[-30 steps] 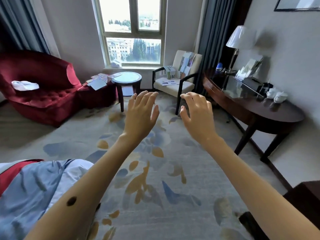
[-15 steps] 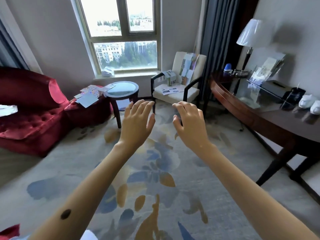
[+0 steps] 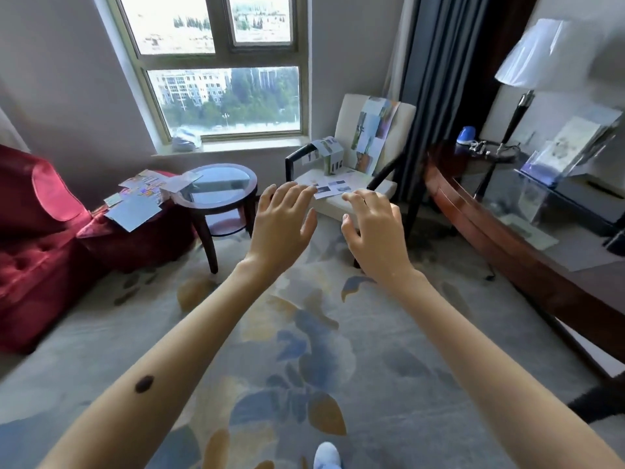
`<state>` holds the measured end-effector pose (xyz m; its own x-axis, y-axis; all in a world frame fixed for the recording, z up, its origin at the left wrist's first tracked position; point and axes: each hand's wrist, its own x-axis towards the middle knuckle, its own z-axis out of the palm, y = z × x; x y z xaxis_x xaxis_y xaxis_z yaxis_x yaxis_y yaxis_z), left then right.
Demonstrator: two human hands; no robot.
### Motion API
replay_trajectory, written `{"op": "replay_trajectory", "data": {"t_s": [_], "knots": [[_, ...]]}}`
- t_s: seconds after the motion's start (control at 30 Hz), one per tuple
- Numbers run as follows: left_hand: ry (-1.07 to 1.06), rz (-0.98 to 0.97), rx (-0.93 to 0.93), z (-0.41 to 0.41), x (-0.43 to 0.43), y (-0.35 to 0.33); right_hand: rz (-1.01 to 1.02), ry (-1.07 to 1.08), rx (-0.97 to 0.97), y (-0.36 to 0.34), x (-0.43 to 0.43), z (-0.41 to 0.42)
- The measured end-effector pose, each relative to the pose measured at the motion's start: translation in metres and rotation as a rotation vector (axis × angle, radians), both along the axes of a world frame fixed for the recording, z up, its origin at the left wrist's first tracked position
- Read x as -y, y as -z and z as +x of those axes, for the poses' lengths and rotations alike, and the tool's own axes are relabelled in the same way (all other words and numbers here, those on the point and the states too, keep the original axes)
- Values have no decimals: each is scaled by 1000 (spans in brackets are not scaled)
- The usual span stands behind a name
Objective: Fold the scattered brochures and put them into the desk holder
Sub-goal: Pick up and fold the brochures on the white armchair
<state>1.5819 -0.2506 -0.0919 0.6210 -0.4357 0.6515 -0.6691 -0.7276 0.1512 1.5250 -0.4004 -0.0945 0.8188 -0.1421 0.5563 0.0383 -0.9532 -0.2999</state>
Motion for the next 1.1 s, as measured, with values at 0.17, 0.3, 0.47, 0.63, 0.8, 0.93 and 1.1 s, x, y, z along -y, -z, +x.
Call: {"op": "replay_trajectory", "data": {"t_s": [0.17,0.3,0.47,0.63,0.8,0.93,1.1], "knots": [[13,18,13,120,41,0,-8,-18,5,-1,33,113],[-8,1,-16,210,58,8,6,-17,-46,7,57,204],[-19,62,-55,329,72,23,-3,-44,-99,24,72,323],[9,51,-29,461,100,32,-8,-20,-127,38,93,454],[85,85,-28,581,123,39,-2,32,-179,39,121,567],[116,106,-73,661,151,48,38,70,-192,45,146,644],[161,138,-89,758,190,66,38,110,-234,64,186,738]]}}
